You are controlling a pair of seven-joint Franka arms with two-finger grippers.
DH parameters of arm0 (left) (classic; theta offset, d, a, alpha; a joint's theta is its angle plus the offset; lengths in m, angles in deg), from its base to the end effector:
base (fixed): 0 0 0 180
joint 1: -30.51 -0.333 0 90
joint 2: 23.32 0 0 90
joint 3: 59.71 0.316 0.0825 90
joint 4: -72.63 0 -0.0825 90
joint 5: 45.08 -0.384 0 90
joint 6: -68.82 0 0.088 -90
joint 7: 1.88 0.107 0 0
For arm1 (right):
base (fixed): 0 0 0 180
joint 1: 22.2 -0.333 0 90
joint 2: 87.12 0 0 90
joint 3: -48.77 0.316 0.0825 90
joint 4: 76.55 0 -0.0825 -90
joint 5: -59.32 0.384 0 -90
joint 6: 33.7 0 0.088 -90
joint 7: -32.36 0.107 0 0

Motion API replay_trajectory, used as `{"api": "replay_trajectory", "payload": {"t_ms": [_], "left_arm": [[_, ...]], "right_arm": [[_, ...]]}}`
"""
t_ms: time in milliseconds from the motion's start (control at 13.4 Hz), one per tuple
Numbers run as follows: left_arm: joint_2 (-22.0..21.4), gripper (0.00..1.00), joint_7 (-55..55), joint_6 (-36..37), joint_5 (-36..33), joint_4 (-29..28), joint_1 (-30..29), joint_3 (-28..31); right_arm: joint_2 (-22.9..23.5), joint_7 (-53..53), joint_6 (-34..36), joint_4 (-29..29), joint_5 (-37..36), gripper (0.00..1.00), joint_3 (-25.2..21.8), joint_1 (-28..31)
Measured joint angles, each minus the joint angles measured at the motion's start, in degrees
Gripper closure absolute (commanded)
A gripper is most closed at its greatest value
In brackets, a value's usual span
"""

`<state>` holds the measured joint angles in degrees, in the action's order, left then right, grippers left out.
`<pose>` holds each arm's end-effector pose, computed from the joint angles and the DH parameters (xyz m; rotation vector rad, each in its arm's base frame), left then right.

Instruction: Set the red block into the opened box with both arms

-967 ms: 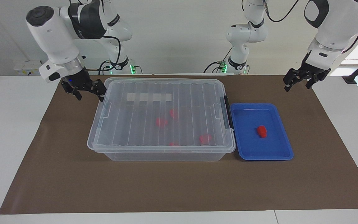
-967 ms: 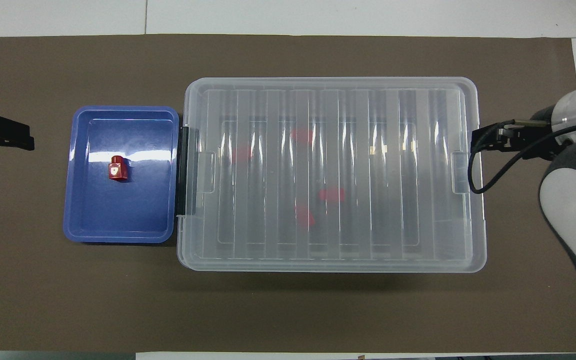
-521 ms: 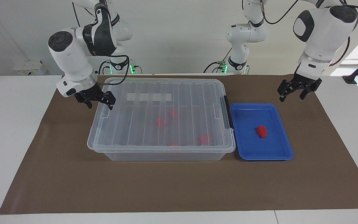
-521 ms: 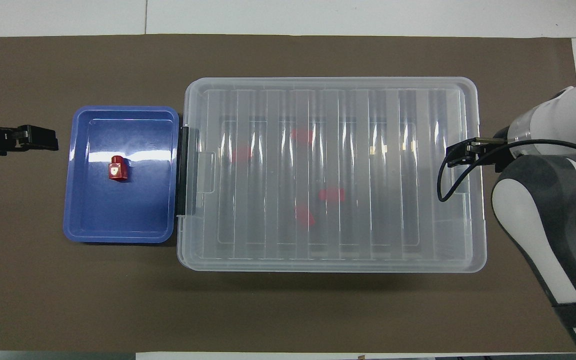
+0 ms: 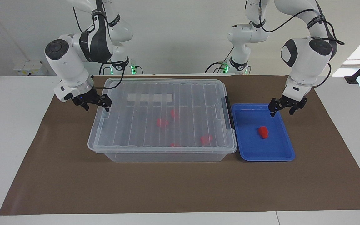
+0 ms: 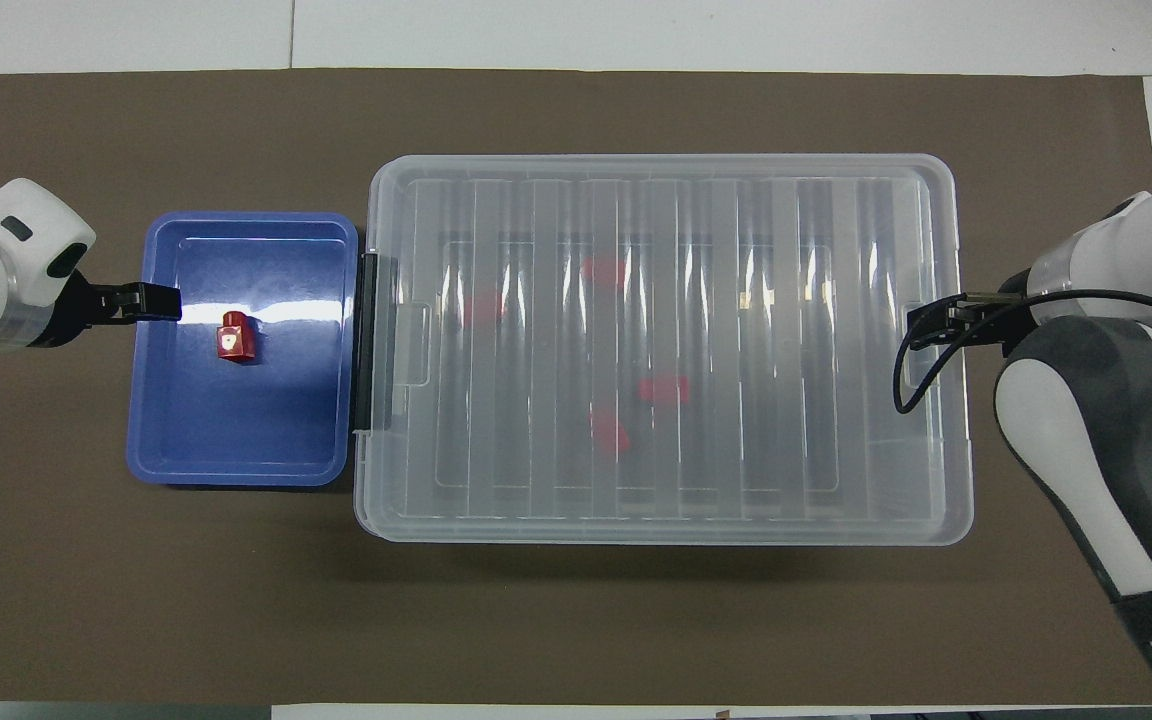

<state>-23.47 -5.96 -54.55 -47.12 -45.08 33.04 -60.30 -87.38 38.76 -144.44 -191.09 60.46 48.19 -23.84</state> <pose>0.5579 -0.0290 0.4472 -3.1132 0.0021 -0.1607 0.5461 0.0115 0.4545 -3.1217 0.1575 0.0983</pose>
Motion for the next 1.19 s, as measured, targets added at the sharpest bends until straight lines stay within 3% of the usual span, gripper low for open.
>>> {"api": "replay_trajectory", "payload": {"t_ms": [446,669,818,967,1041,1116,1190], "left_arm": [[5.68,0.05,0.14,-13.82,0.00,-7.05,1.66,-0.31],[6.73,0.06,0.15,-15.15,0.00,-8.64,1.79,-0.35],[6.73,0.12,0.16,-15.60,0.00,-9.42,1.81,-0.37],[6.74,0.31,0.16,-16.53,0.00,-10.22,1.82,-0.37],[6.73,0.47,0.16,-16.64,0.00,-10.54,1.82,-0.37],[6.74,0.68,0.16,-16.80,0.00,-10.84,1.82,-0.37],[6.74,0.96,0.16,-17.14,0.00,-11.04,1.82,-0.37]], "right_arm": [[-0.29,-2.18,-0.13,-0.58,-0.08,0.00,0.00,1.66],[-0.65,-5.59,-0.21,-1.15,-0.07,0.00,-0.01,3.84],[-0.83,-7.11,-0.38,-1.38,-0.07,0.00,0.00,4.68],[-0.84,-9.03,-1.25,-1.62,-0.15,0.00,-0.01,5.77],[-0.84,-9.93,-1.59,-1.77,-0.25,0.00,-0.04,6.45],[-0.84,-10.74,-1.80,-1.87,-0.42,0.00,-0.06,7.10],[-0.85,-11.29,-1.85,-1.88,-0.45,0.00,-0.07,7.53]]}}
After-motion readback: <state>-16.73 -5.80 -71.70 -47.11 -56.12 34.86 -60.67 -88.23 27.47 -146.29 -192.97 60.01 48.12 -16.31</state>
